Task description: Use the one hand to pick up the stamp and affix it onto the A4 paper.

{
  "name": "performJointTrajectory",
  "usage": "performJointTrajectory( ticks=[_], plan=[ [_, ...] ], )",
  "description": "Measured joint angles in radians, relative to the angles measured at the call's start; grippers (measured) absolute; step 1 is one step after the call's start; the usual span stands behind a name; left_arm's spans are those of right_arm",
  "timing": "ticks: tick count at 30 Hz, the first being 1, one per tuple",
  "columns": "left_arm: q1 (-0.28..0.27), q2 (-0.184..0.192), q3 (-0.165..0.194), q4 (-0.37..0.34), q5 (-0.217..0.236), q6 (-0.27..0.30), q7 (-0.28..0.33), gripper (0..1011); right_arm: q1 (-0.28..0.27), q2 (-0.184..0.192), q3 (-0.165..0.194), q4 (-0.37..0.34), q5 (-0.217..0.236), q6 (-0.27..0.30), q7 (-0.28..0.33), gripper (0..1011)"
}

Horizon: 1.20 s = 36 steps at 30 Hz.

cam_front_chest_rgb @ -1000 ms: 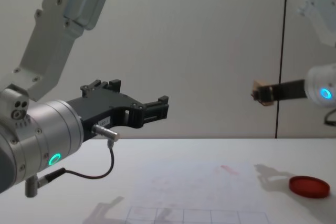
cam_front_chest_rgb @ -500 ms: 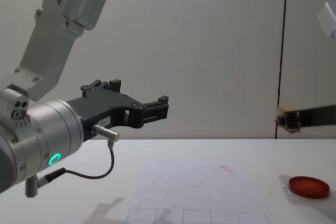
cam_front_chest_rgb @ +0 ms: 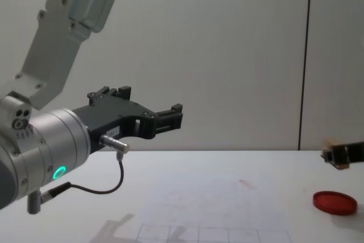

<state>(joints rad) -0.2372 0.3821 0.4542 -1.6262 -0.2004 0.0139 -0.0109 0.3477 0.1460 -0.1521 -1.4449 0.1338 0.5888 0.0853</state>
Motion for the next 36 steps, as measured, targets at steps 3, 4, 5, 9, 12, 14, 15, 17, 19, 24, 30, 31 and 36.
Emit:
performJointTrajectory(
  ticks=[3,4,5,9,12,14,15,17,19,24,30,31,36],
  plan=[
    [0.0,0.0,0.0,0.0,0.0,0.0,0.0,993,-0.003,0.003,0.004,0.007,0.0,0.006,-0.004,221],
    [0.0,0.0,0.0,0.0,0.0,0.0,0.0,993,-0.004,0.003,0.004,0.009,0.0,0.007,-0.005,221],
    [0.0,0.0,0.0,0.0,0.0,0.0,0.0,993,-0.004,0.004,0.006,0.014,0.0,0.01,-0.006,220],
    [0.0,0.0,0.0,0.0,0.0,0.0,0.0,993,-0.005,0.005,0.008,0.027,0.0,0.015,-0.007,221],
    [0.0,0.0,0.0,0.0,0.0,0.0,0.0,993,-0.004,0.005,0.008,0.038,-0.002,0.018,-0.006,221],
    [0.0,0.0,0.0,0.0,0.0,0.0,0.0,993,-0.004,0.005,0.008,0.047,-0.003,0.02,-0.003,221],
    [0.0,0.0,0.0,0.0,0.0,0.0,0.0,993,-0.004,0.005,0.008,0.05,-0.004,0.02,-0.001,220],
    [0.0,0.0,0.0,0.0,0.0,0.0,0.0,993,-0.002,0.004,0.008,0.06,-0.004,0.02,0.004,221],
    [0.0,0.0,0.0,0.0,0.0,0.0,0.0,993,-0.002,0.003,0.007,0.066,-0.004,0.019,0.008,233],
    [0.0,0.0,0.0,0.0,0.0,0.0,0.0,993,0.001,0.002,0.006,0.083,-0.004,0.012,0.022,413],
    [0.0,0.0,0.0,0.0,0.0,0.0,0.0,993,0.001,0.001,0.005,0.088,-0.004,-0.003,0.031,594],
    [0.0,0.0,0.0,0.0,0.0,0.0,0.0,993,0.001,0.001,0.005,0.088,-0.005,-0.01,0.032,635],
    [0.0,0.0,0.0,0.0,0.0,0.0,0.0,993,-0.006,0.003,0.005,0.072,-0.01,-0.033,0.034,764]
  ],
)
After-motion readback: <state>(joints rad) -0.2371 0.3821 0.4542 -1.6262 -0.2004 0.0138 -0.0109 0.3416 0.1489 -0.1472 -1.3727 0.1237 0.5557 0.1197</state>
